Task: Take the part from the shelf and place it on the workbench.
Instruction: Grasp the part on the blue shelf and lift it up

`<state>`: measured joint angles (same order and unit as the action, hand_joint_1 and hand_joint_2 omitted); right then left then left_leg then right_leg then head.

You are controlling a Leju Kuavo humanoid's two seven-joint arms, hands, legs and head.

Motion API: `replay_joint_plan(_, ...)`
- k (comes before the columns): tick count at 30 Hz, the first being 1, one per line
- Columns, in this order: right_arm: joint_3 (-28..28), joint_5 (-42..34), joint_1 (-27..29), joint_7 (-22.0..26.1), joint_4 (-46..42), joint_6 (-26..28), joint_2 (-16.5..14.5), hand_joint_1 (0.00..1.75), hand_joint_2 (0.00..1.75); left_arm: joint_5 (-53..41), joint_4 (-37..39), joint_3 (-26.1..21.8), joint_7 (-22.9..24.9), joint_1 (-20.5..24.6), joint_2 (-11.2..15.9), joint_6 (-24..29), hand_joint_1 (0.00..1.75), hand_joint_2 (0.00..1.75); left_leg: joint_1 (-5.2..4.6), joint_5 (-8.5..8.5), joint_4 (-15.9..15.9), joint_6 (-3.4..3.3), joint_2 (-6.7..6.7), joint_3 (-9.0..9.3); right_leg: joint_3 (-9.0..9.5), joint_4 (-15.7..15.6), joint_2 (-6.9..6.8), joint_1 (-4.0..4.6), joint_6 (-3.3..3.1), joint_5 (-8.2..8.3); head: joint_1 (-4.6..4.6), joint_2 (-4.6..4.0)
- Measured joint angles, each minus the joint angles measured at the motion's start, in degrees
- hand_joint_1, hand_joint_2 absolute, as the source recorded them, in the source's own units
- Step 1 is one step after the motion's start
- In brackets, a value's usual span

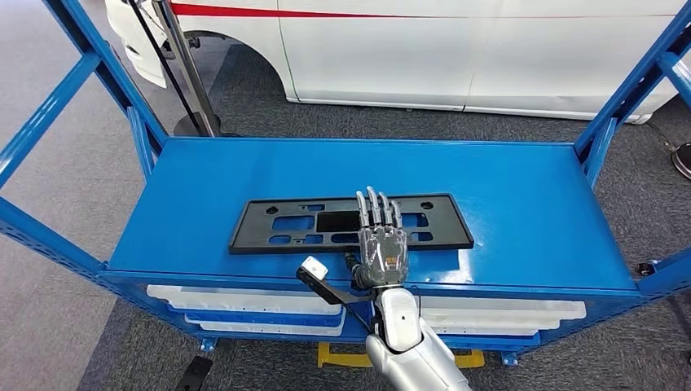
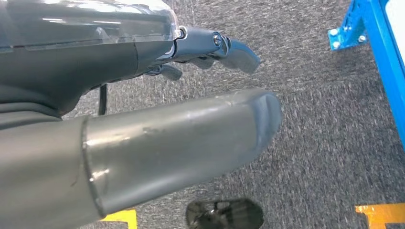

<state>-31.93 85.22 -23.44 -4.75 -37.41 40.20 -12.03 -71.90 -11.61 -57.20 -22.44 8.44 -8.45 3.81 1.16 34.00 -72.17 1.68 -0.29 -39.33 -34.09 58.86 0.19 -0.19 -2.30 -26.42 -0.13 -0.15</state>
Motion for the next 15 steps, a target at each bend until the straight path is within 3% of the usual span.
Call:
replay_joint_plan(1,0.00,-0.30,-0.26,0.06,0.74,-0.01,0.10,0.00,1.75,0.09,0.00,0.02,0.05,0.00,0.13,-0.09,0.00,0.00,0.00,0.03,-1.65,0.07,0.00,-0.90,0.02,0.06,-0.01,0.05,-0.04,-0.06,0.00,0.00)
replay_joint_plan(2,0.00,-0.65,-0.61,0.16,1.43,-0.01,0.16,0.00,1.75,0.20,0.00,0.02,0.09,0.05,0.27,-0.19,0.00,0.00,0.00,-1.16,-0.95,0.04,0.00,-0.70,0.07,0.14,0.03,0.07,-0.05,-0.13,0.00,0.00)
replay_joint_plan(4,0.00,-1.22,-1.51,0.43,2.55,-0.02,0.13,0.00,1.75,0.42,0.00,0.03,0.13,0.30,0.57,-0.39,0.00,0.00,-0.01,-5.39,5.97,-0.28,0.01,2.32,0.28,0.32,0.14,0.07,0.09,-0.37,-0.01,0.00)
replay_joint_plan(6,0.00,-1.39,-2.36,0.54,3.32,-0.03,0.07,0.00,1.75,0.55,0.00,0.06,0.13,0.66,0.77,-0.57,0.00,0.00,-0.28,-7.67,12.29,-0.80,0.01,5.29,0.30,0.49,0.20,0.26,0.46,-0.54,-0.01,0.00)
replay_joint_plan(8,0.00,-1.48,-2.78,0.57,3.96,-0.04,0.03,0.00,1.75,0.64,0.00,0.08,0.16,0.86,0.85,-0.68,0.00,0.00,-0.58,-7.61,13.85,-1.23,-0.05,5.99,0.14,0.48,0.17,0.39,0.93,-0.47,0.00,0.00)
replay_joint_plan(11,0.00,-1.67,-3.10,0.56,4.66,-0.03,-0.04,0.00,1.75,0.67,0.00,0.09,0.23,0.89,0.87,-0.72,0.00,0.00,-0.16,-8.00,14.63,-2.13,-0.01,6.23,-0.13,1.27,0.12,0.42,1.80,-1.24,0.02,0.00)
replay_joint_plan(13,0.00,-1.71,-3.39,0.56,5.00,-0.03,-0.06,0.00,1.75,0.65,0.00,0.09,0.24,0.99,0.87,-0.73,0.00,0.00,0.06,-8.18,14.99,-2.70,0.15,6.44,-2.30,6.07,0.09,0.23,2.29,-4.13,0.03,0.00)
replay_joint_plan(15,0.00,-1.71,-3.45,0.56,5.37,-0.03,-0.02,0.00,1.75,0.65,0.00,0.10,0.25,1.00,0.89,-0.73,0.00,0.00,0.05,-8.13,14.98,-2.91,0.23,6.43,-6.06,13.62,0.08,-0.06,2.63,-7.31,0.03,0.00)
